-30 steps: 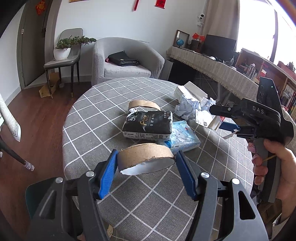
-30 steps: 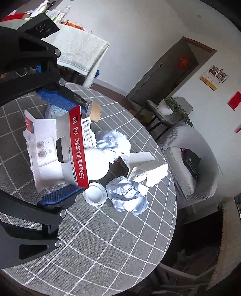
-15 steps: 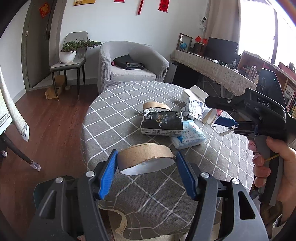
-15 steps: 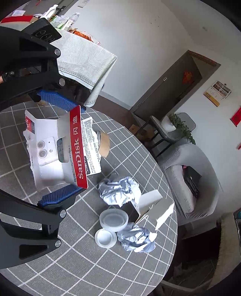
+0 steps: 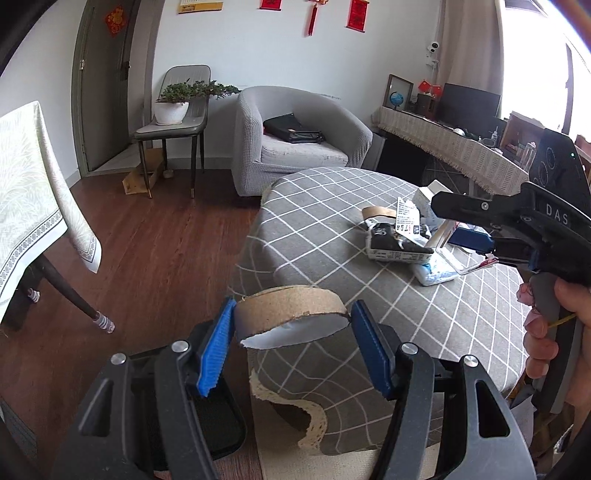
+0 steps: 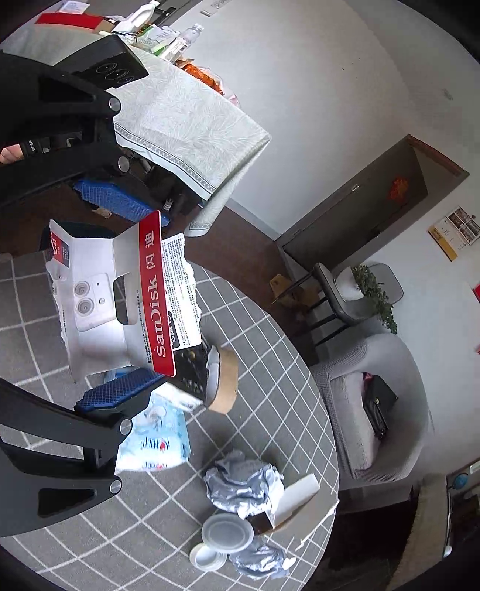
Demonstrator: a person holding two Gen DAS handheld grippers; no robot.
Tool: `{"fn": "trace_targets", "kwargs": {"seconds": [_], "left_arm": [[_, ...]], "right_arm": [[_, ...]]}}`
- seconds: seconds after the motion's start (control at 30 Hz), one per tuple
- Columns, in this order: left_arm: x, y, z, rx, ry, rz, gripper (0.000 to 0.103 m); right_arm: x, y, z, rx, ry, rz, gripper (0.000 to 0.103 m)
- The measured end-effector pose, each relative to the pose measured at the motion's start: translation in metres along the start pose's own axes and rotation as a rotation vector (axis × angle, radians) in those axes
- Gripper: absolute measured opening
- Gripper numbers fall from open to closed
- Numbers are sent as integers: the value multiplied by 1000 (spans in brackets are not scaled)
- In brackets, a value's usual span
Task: Collect trash
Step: 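Carry the tape core and SanDisk package over the green trash bin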
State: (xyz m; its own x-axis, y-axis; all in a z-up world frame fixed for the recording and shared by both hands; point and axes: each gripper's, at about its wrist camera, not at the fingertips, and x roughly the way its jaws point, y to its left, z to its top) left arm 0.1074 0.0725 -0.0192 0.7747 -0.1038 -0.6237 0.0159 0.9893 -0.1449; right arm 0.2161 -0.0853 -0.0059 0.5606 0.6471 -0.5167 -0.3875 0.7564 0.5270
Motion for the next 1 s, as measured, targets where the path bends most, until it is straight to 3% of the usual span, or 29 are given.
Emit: {"fn": "trace_targets", "kwargs": {"seconds": [0.67,1.0], "left_arm": [[23,126,-49,-95,171,131,66],[52,176,-91,-150,355,168,66]], "right_arm": [[104,112,-23,-140,141,99,78],[161,148,-53,-228,248,62,78]]}}
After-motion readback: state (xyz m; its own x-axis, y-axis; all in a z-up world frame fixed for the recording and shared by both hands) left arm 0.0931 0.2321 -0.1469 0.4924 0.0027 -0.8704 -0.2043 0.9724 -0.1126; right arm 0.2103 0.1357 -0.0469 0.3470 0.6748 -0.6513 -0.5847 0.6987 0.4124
